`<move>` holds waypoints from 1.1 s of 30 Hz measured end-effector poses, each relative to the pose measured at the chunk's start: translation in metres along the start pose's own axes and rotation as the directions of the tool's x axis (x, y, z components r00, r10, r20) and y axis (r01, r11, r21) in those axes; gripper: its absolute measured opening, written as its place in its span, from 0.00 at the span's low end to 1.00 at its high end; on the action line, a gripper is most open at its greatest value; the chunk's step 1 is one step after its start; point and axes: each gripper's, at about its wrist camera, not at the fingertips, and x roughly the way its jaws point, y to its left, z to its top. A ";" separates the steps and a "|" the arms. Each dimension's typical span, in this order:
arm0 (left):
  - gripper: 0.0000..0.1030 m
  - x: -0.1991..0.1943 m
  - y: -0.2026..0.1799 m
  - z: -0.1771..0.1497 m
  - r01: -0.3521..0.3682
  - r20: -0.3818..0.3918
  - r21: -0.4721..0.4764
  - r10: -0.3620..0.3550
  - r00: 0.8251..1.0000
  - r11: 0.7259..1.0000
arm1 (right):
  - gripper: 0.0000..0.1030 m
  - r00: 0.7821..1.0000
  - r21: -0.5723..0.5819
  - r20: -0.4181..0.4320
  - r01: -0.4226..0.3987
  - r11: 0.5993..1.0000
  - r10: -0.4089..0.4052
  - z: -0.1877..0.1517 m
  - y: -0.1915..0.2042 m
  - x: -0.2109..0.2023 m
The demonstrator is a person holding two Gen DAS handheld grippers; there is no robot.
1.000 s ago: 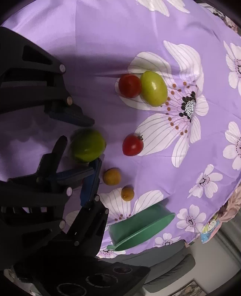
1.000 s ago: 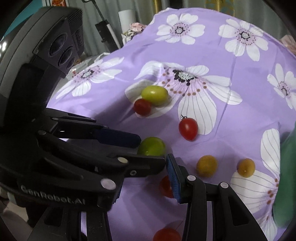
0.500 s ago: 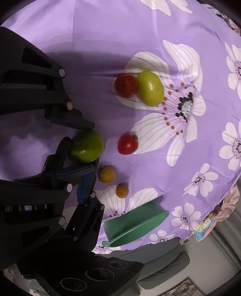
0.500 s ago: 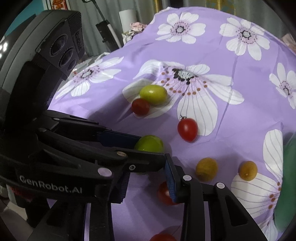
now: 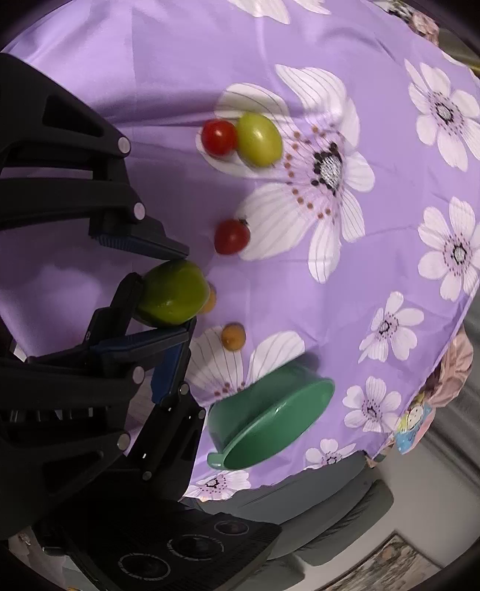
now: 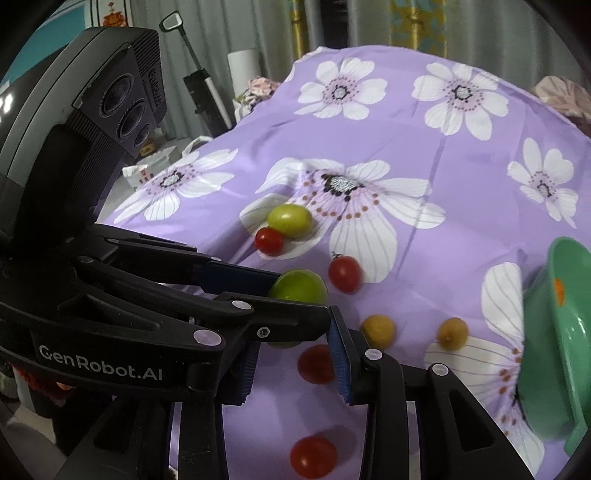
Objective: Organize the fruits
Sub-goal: 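Carry the green plum with the right gripper over the bowl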
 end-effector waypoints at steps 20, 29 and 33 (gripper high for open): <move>0.36 0.024 -0.087 0.042 0.044 0.026 0.211 -0.051 0.998 0.976 | 0.36 0.974 0.108 0.151 0.151 0.983 -0.166 -0.010 -0.055 -0.066; 0.36 0.052 -0.132 0.065 0.093 -0.001 0.295 -0.097 0.995 0.951 | 0.36 0.949 0.186 0.183 0.223 0.957 -0.257 -0.020 -0.095 -0.093; 0.36 0.066 -0.150 0.072 0.108 -0.018 0.332 -0.108 0.994 0.937 | 0.36 0.939 0.220 0.187 0.246 0.944 -0.288 -0.025 -0.113 -0.099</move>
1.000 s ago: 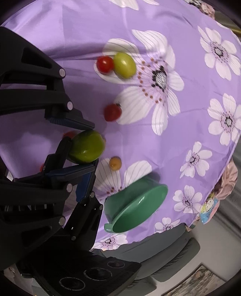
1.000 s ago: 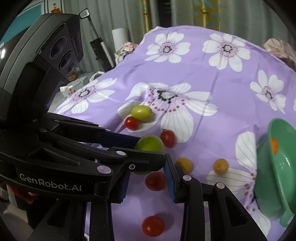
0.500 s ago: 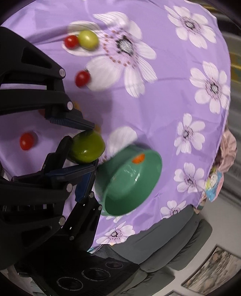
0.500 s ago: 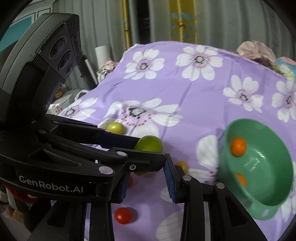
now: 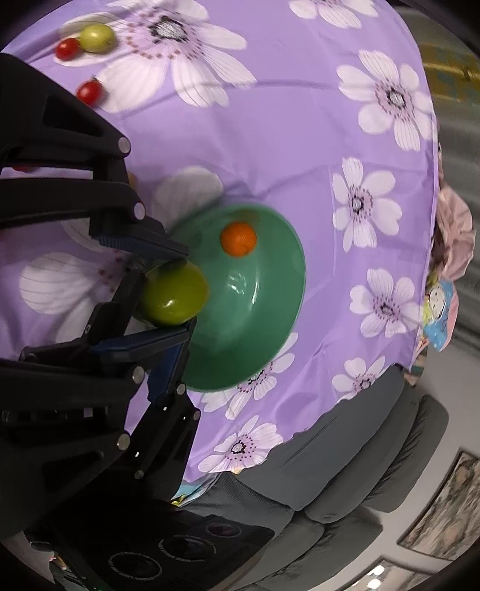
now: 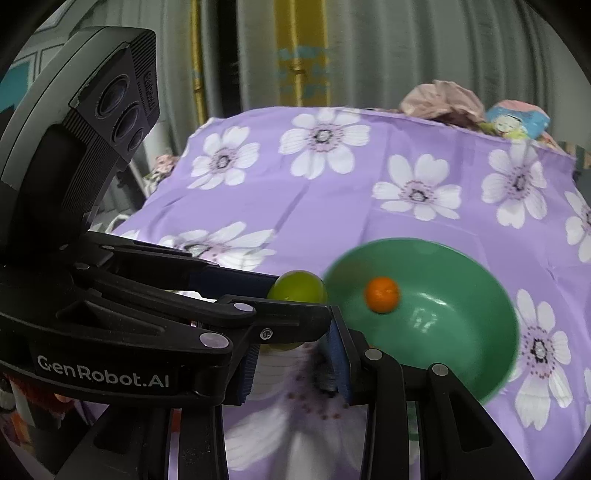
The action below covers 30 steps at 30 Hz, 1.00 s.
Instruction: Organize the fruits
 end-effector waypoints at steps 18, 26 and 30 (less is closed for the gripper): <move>0.36 0.055 -0.010 0.010 0.025 -0.108 0.030 -0.021 0.994 0.999 | 0.36 0.995 0.122 -0.088 0.059 0.991 -0.049 -0.014 -0.045 0.021; 0.49 0.020 0.017 0.007 0.009 -0.037 -0.050 -0.011 0.999 0.999 | 0.36 0.994 0.135 -0.077 0.087 0.987 -0.077 -0.015 -0.051 0.004; 0.50 -0.012 0.046 -0.004 -0.050 0.007 -0.110 0.052 0.999 0.993 | 0.37 0.993 0.192 -0.037 0.119 0.974 -0.114 -0.015 -0.066 -0.017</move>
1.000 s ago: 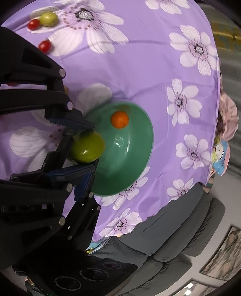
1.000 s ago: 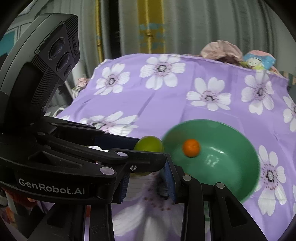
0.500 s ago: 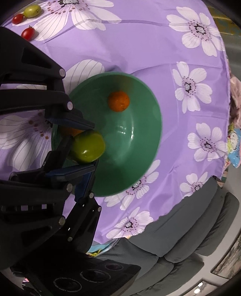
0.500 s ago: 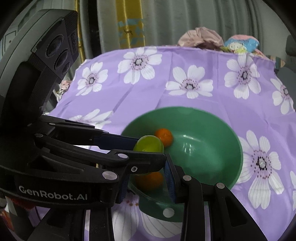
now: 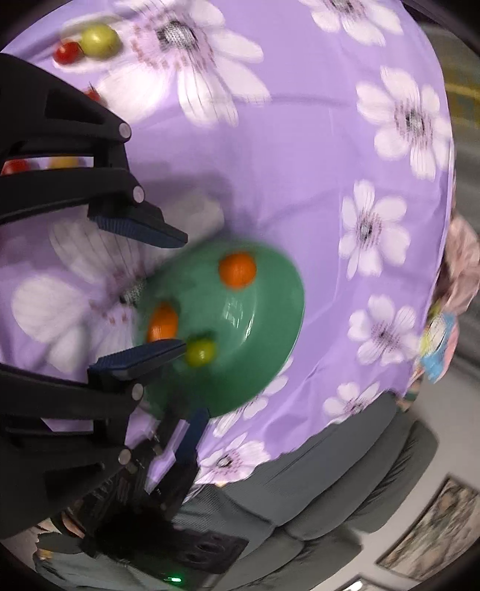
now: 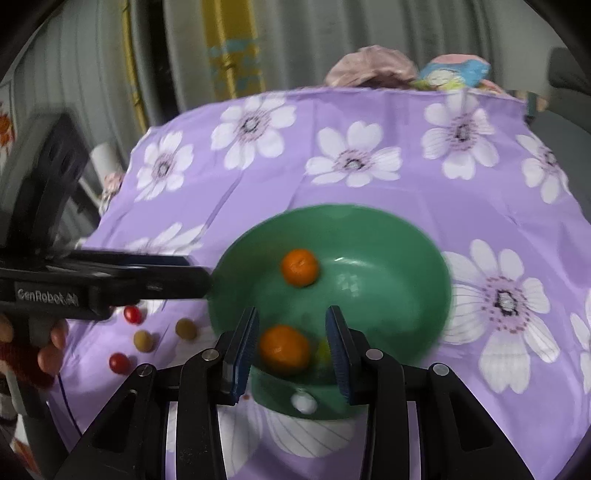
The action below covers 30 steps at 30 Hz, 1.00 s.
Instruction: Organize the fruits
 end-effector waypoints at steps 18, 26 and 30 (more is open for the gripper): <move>0.50 -0.089 0.100 -0.089 -0.164 0.031 -0.255 0.177 0.984 0.953 | 0.37 0.998 0.023 0.027 -0.049 0.999 0.049 -0.002 0.011 -0.025; 0.50 -0.107 0.121 -0.112 -0.175 0.041 -0.307 0.197 0.979 0.935 | 0.37 0.988 -0.077 -0.067 -0.144 0.987 0.139 -0.012 0.064 0.002; 0.50 -0.107 0.128 -0.117 -0.162 0.044 -0.320 0.186 0.982 0.933 | 0.37 0.977 -0.118 -0.119 -0.191 0.974 0.177 -0.018 0.090 0.014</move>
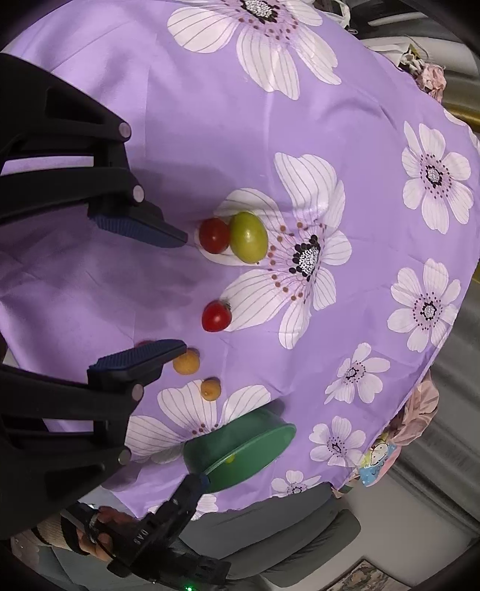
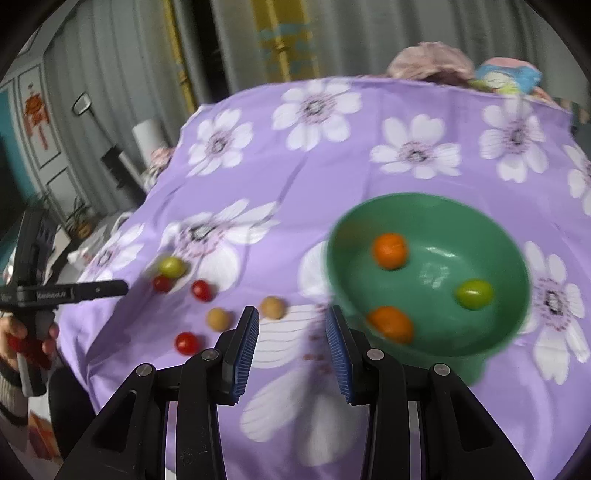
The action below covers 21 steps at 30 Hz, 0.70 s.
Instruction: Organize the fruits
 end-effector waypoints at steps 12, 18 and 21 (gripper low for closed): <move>0.48 0.003 0.016 0.014 0.032 0.030 -0.049 -0.031 0.999 0.998 | 0.37 0.989 -0.119 -0.082 -0.134 0.984 0.124 0.011 0.062 0.043; 0.48 0.007 0.012 0.013 0.015 0.015 0.012 -0.015 1.000 1.000 | 0.37 0.980 -0.122 -0.122 -0.175 0.977 0.160 0.007 0.072 0.055; 0.48 0.013 0.013 0.009 0.018 -0.004 0.030 -0.018 1.000 0.999 | 0.37 0.977 -0.125 -0.151 -0.172 0.977 0.153 0.003 0.073 0.061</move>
